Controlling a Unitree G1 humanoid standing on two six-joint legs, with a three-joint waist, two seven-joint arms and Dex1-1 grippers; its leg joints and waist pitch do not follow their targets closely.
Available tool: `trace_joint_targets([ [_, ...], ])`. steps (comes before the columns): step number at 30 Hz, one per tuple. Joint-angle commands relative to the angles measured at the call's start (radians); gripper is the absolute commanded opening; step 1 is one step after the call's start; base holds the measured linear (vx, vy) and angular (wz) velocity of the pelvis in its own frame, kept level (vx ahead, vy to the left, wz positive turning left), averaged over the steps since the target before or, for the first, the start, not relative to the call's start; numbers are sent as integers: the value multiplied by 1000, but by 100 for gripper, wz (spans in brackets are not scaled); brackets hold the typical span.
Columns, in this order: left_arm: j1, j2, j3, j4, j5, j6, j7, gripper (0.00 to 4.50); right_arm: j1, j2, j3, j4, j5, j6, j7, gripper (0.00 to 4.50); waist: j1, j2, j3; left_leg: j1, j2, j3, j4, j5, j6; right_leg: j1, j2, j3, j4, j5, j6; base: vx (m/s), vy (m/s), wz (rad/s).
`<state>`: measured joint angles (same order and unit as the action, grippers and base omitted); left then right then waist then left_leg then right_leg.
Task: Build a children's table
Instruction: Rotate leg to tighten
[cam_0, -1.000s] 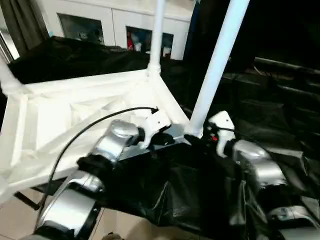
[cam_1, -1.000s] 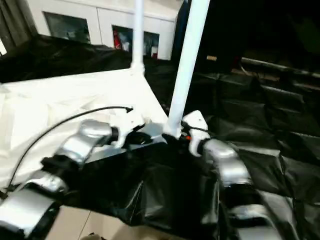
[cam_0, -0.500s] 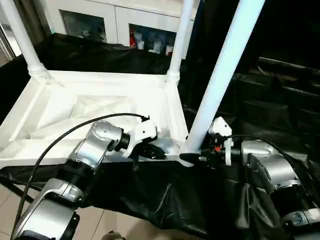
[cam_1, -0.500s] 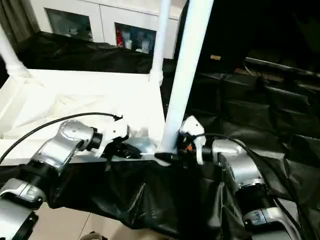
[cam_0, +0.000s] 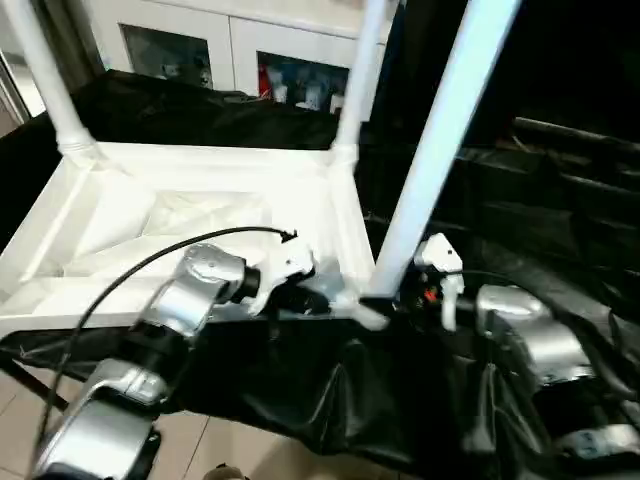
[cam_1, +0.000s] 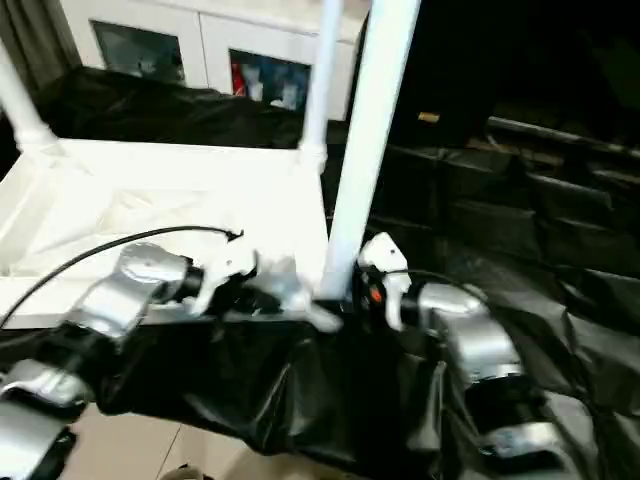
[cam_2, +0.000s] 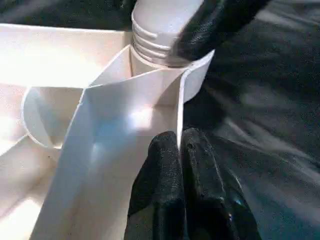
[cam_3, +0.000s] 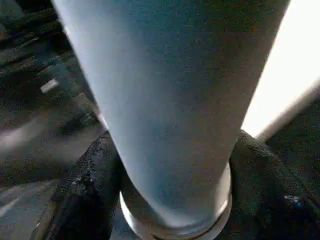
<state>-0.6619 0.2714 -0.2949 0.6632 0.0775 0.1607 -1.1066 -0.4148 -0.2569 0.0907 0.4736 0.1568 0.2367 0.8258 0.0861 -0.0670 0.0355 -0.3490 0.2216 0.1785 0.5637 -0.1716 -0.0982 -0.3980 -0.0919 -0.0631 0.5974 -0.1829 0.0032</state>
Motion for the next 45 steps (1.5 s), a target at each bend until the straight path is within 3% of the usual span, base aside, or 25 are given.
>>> trace_joint_targets([
  [1, -25, -60, 6, 56, 20, 32, 143, 0, 7, 58, 15, 89, -41, 42, -144, 265, -8, 5, -43, 8, 5, -2, -71, -343, -32, 30, -45, 32, -88, -431, -130, -59, -6, -2],
  [3, -39, -84, 12, 82, 25, 41, 194, 0, -6, 94, -11, 123, -39, 47, -230, 265, -8, 11, -40, 9, 4, -7, -73, -368, -33, 28, -46, 29, -97, -475, -107, -59, 2, -5],
  [5, -72, -147, 22, 137, 37, 62, 309, 0, -45, 176, -62, 212, -38, 42, -429, 265, -17, 11, -38, 15, 2, -9, -71, -411, -42, 15, -46, 26, -105, -526, -96, 0, 0, 0],
  [6, -80, -166, 21, 150, 40, 66, 334, 0, -59, 202, -73, 242, -37, 37, -481, 265, -21, 16, -38, 14, -1, -14, -72, -428, -43, 19, -46, 21, -110, -560, -81, 0, 0, 0],
  [8, -92, -196, 18, 173, 47, 67, 370, 0, -86, 244, -83, 286, -43, 16, -541, 265, -26, 14, -39, 14, -2, -16, -72, -444, -34, 17, -44, 19, -117, -565, -70, 0, 0, 0],
  [9, -94, -204, 14, 176, 50, 65, 371, 0, -94, 257, -79, 296, -48, 5, -552, 265, -31, 14, -38, 19, -3, -17, -71, -470, -33, 10, -43, 16, -123, -582, -66, 0, 0, 0],
  [11, -100, -217, 11, 188, 56, 59, 374, 0, -109, 279, -75, 314, -63, -22, -570, 265, -35, 15, -40, 14, -4, -20, -74, -473, -25, 19, -44, 12, -125, -582, -58, 0, 0, 0],
  [12, -102, -219, 9, 190, 58, 56, 369, 0, -116, 287, -73, 318, -63, -36, -563, 321, -35, 15, -41, 10, -1, -21, -78, -460, -22, 22, -45, 12, -124, -553, -62, 0, 0, 0],
  [15, -104, -211, -1, 196, 62, 39, 351, 0, -131, 299, -72, 319, -48, -71, -504, 344, -34, 15, -40, 11, 0, -19, -80, -473, -15, 17, -43, 17, -121, -519, -79, 0, 0, 0],
  [18, -98, -180, -12, 194, 60, 8, 291, 0, -135, 274, -44, 295, -47, -111, -413, 378, -35, 12, -40, 5, -1, -20, -82, -465, -6, 22, -45, 19, -118, -509, -86, 0, 0, 0],
  [21, -96, -160, -12, 191, 58, 7, 256, 0, -130, 244, -35, 277, -40, -122, -339, 384, -32, 12, -42, 4, 1, -15, -81, -432, 6, 23, -45, 26, -112, -459, -107, 0, 0, 0],
  [22, -85, -127, -18, 172, 52, 5, 192, 0, -110, 184, -3, 233, -41, -134, -216, 384, -29, 10, -43, 1, 1, -13, -80, -414, 14, 30, -44, 26, -110, -434, -116, 0, 0, 0],
  [25, -70, -88, -33, 144, 49, -2, 110, 0, -86, 120, 27, 184, -38, -146, -83, 384, -24, 8, -47, -4, 5, -7, -78, -343, 32, 36, -44, 31, -95, -326, -154, 0, 0, 0],
  [28, -45, -38, -50, 97, 29, -12, -13, 0, -59, 45, 49, 111, -9, -125, 76, 384, -22, 9, -49, -4, 7, -5, -75, -318, 44, 40, -45, 30, -91, -298, -176, 17, -8, 0],
  [29, -40, -24, -55, 84, 25, -2, -42, 0, -54, 27, 53, 93, -1, -117, 112, 384, -20, 10, -52, -5, 9, -1, -72, -270, 55, 42, -43, 32, -82, -217, -202, 59, -24, 1],
  [31, -27, 5, -64, 54, 11, -1, -107, 0, -48, -7, 60, 66, 11, -103, 175, 384, -22, 13, -54, -7, 11, 0, -70, -233, 51, 45, -42, 30, -72, -153, -228, 57, -22, 0],
  [36, 3, 95, -96, -37, -10, 38, -271, 0, -41, -109, 85, 20, 14, -68, 314, 384, -18, 19, -56, 1, 12, 6, -63, -171, 62, 48, -36, 31, -53, -6, -281, 0, 0, 0],
  [39, 11, 113, -93, -56, -13, 42, -287, 0, -39, -134, 87, 10, 9, -59, 342, 384, -7, 20, -54, 5, 15, 11, -63, -187, 58, 48, -35, 29, -54, -25, -288, 0, 0, 0],
  [45, 22, 122, -86, -86, -21, 62, -293, 0, -34, -141, 84, 0, 25, -36, 352, 359, 3, 17, -51, 5, 14, 10, -67, -242, 21, 45, -41, 32, -63, -145, -244, 0, 0, 0],
])
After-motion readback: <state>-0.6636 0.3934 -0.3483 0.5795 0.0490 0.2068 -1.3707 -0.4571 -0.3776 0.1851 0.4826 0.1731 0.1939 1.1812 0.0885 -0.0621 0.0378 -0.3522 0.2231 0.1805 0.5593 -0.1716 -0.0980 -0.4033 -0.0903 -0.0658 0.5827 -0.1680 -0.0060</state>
